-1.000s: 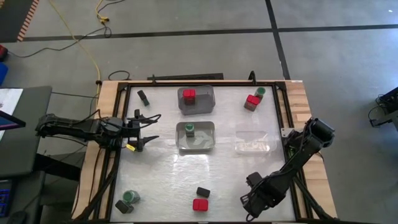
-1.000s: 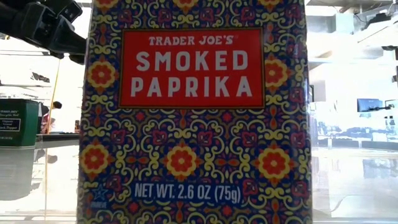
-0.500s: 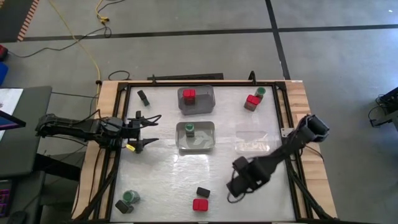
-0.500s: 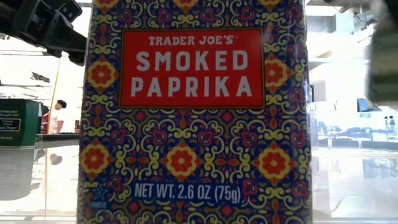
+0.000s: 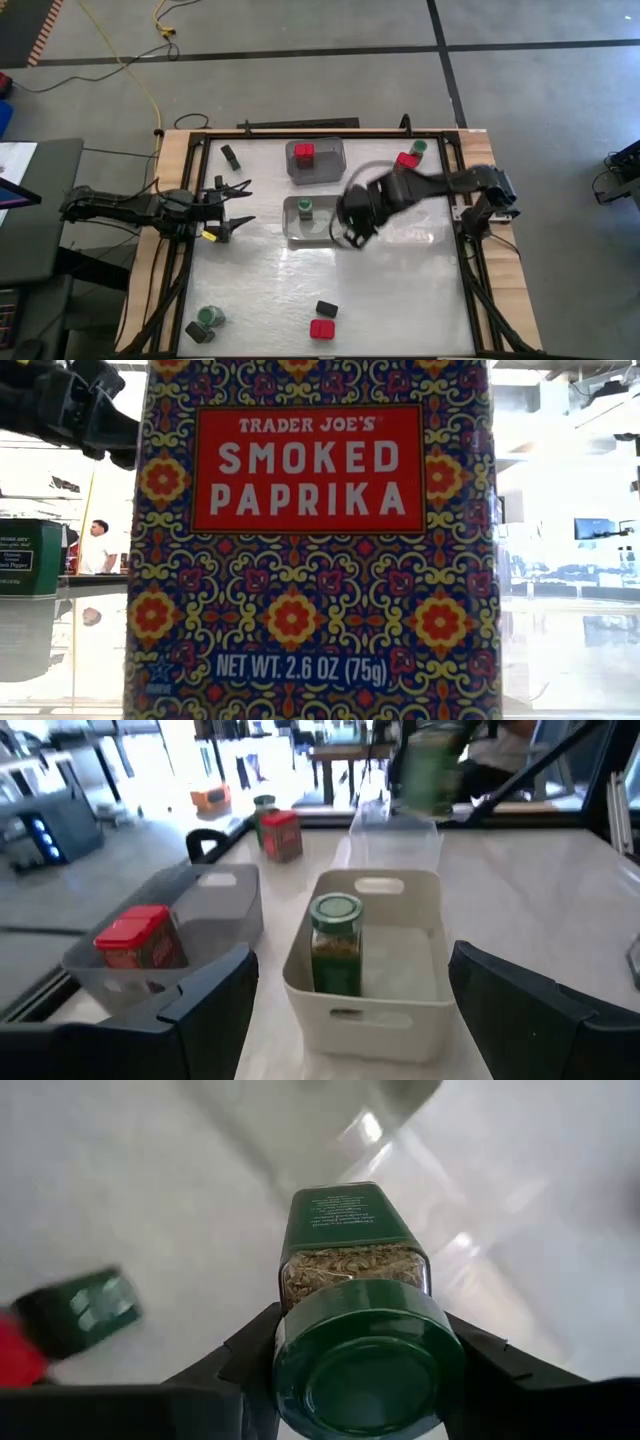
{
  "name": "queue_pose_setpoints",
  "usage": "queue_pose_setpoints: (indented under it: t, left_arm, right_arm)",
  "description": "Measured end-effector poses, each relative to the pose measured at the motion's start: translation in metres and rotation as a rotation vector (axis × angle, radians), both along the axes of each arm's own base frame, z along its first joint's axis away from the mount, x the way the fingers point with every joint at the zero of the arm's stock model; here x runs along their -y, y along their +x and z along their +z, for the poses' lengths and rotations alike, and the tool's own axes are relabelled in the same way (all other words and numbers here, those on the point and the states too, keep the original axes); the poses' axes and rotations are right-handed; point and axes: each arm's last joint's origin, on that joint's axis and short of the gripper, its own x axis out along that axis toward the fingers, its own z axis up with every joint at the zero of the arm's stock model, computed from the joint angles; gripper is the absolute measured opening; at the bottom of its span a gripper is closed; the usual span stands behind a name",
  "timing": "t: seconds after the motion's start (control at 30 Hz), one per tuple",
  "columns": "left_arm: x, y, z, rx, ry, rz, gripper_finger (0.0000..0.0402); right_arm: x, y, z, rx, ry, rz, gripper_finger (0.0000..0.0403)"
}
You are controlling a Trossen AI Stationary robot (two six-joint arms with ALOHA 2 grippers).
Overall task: Sort spices by type
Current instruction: Put the green spice bottle into the gray bin
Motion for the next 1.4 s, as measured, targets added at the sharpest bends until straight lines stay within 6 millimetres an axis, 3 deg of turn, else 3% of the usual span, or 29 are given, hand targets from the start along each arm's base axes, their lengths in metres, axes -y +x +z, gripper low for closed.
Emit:
queue_pose_setpoints:
  t: [0.13, 0.23, 0.67, 0.97, 1.23, 1.4]
  left_arm:
    - [-0.001, -0.003, -0.011, 0.113, -0.004, 0.009, 0.0316]
    - [-0.002, -0.006, -0.016, 0.136, 0.003, 0.01, 0.0316]
    - [-0.003, -0.019, -0.023, 0.204, -0.011, 0.017, 0.0316]
    - [-0.003, -0.019, -0.023, 0.212, -0.018, 0.02, 0.0316]
    - [-0.003, -0.019, -0.024, 0.207, -0.047, 0.021, 0.0316]
    - [-0.003, -0.019, -0.024, 0.206, -0.057, 0.021, 0.0316]
  right_arm:
    - [0.034, 0.007, 0.004, 0.044, -0.028, 0.072, 0.0221]
    - [0.048, 0.01, 0.005, 0.079, -0.016, 0.127, 0.0221]
    - [0.062, 0.025, 0.0, 0.152, -0.023, 0.28, 0.0221]
    - [0.059, 0.063, -0.064, -0.028, 0.044, 0.416, 0.0221]
    - [0.068, 0.096, -0.083, -0.041, 0.017, 0.523, 0.0221]
    - [0.077, 0.109, -0.108, -0.167, 0.052, 0.553, 0.0221]
